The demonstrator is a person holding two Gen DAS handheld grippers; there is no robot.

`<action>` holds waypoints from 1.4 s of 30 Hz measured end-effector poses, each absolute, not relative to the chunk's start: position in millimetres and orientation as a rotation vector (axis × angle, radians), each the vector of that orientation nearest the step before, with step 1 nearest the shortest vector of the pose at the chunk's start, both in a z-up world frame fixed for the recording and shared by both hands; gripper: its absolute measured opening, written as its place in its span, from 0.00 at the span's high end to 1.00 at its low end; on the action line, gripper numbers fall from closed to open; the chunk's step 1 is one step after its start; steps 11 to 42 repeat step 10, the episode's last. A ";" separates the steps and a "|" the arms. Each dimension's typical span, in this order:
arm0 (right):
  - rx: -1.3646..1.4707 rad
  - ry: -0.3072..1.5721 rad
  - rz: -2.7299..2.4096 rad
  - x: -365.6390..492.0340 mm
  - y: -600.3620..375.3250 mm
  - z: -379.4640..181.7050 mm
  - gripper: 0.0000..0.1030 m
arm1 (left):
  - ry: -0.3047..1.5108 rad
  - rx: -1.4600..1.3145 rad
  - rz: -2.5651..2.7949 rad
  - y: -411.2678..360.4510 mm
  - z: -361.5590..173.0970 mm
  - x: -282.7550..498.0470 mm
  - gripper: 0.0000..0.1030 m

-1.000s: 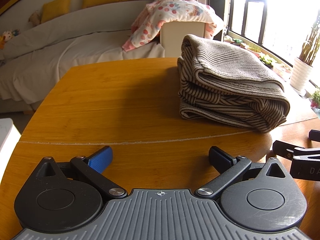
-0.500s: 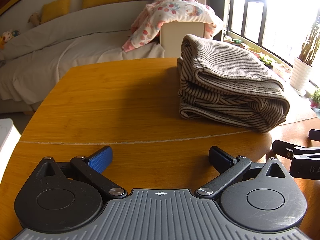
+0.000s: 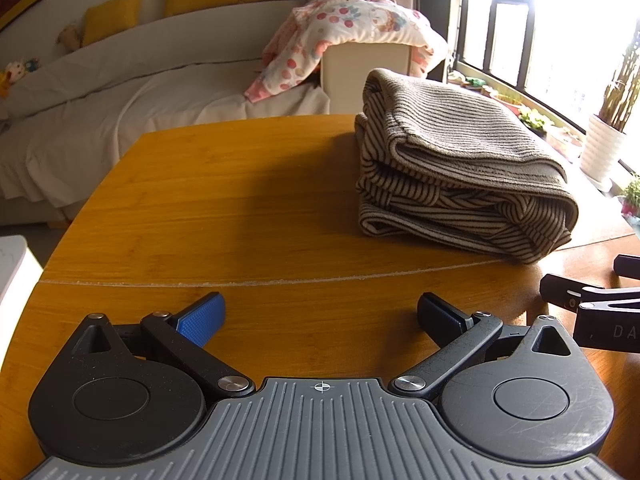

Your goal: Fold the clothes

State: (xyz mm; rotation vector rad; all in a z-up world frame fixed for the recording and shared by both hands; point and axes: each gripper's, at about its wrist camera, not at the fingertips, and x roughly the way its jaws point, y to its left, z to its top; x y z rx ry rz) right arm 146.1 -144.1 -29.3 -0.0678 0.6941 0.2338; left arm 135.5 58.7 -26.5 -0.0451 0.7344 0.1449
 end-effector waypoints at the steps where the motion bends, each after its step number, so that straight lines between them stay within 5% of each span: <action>1: -0.068 0.694 0.234 146.3 -144.0 -29.4 0.00 | 0.734 -0.045 0.145 58.7 -26.4 135.2 0.00; 10: -0.061 0.697 0.237 146.9 -132.3 -27.9 0.00 | 0.598 -0.210 0.143 101.5 -15.5 110.5 0.00; 42: -0.061 0.697 0.237 146.9 -132.3 -27.9 0.00 | 0.598 -0.210 0.143 101.5 -15.5 110.5 0.00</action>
